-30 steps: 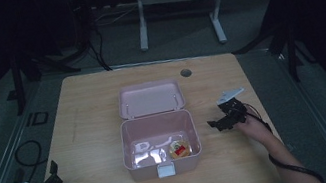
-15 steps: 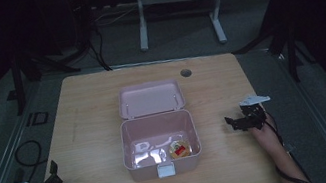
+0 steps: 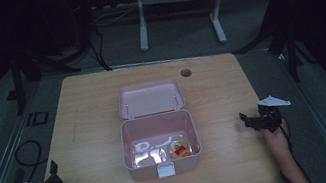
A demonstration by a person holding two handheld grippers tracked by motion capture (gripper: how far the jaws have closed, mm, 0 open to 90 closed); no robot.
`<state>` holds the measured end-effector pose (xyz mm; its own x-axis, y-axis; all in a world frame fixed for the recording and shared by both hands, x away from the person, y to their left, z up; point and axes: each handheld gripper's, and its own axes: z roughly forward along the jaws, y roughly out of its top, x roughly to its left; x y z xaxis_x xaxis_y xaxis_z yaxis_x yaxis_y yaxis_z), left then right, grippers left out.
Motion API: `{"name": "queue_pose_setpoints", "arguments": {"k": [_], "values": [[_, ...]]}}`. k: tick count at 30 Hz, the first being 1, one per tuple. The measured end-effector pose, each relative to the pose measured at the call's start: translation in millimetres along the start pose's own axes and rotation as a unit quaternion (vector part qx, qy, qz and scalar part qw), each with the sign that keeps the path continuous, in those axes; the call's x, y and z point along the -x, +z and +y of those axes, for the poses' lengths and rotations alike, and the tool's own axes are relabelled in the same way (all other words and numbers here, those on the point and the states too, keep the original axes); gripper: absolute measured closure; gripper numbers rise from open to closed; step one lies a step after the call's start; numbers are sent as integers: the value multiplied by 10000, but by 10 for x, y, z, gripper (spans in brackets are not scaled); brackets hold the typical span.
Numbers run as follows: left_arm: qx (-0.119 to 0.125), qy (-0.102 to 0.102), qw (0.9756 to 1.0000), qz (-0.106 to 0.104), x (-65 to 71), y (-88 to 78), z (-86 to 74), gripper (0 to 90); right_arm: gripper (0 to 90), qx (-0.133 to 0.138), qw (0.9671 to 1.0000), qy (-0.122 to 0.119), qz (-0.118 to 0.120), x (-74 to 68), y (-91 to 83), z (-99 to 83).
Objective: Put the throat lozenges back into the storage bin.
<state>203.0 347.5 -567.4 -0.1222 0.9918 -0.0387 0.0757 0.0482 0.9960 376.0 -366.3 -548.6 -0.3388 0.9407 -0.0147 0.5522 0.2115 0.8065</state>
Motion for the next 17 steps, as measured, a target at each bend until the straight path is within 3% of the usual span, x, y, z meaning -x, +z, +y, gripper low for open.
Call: {"name": "queue_pose_setpoints", "arguments": {"k": [4, 7, 17], "values": [[-2, -9, 10000, 3, 0, 0, 0, 11, 115, 227, 9995, 219, 36, 50, -45, -18], [-2, -12, 10000, 6, 0, 0, 0, 10, 115, 171, 9995, 263, 27, 62, -23, -33], [-6, -27, 10000, 8, -3, 1, 0, 10, 115, 0, 9998, 130, 145, 46, 30, -39]]}}
